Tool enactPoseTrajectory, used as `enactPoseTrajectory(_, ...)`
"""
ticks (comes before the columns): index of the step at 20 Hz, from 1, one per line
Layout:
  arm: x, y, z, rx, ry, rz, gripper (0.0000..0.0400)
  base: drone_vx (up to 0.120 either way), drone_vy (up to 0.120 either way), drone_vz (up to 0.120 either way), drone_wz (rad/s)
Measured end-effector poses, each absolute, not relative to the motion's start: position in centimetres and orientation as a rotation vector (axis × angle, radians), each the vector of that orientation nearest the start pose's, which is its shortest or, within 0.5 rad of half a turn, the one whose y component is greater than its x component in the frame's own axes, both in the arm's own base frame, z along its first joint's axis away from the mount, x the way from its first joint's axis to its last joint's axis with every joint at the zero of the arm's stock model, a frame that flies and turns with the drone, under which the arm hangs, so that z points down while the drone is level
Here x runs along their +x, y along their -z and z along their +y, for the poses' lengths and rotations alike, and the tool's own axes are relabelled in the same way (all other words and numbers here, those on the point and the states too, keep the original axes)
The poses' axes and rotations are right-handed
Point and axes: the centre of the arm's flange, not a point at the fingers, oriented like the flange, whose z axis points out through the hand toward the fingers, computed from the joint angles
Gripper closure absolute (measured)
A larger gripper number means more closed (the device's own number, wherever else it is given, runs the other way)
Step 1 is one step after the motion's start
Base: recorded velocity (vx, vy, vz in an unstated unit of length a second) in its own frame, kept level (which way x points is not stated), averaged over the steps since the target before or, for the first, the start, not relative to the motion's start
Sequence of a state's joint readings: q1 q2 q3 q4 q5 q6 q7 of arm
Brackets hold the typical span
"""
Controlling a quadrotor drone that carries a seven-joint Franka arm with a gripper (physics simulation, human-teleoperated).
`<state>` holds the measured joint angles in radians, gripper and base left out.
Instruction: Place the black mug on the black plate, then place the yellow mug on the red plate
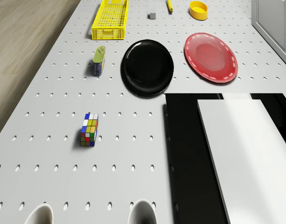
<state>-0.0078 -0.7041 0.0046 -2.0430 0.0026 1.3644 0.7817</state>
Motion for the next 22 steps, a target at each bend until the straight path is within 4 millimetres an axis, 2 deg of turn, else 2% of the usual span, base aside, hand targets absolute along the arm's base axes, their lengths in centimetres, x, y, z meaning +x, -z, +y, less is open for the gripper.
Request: enactPoseTrajectory(22, 30.21, -69.13, 0.24, -2.907, 0.076, 1.204, 0.0, 0.12, 0.0, 0.0, 0.0)
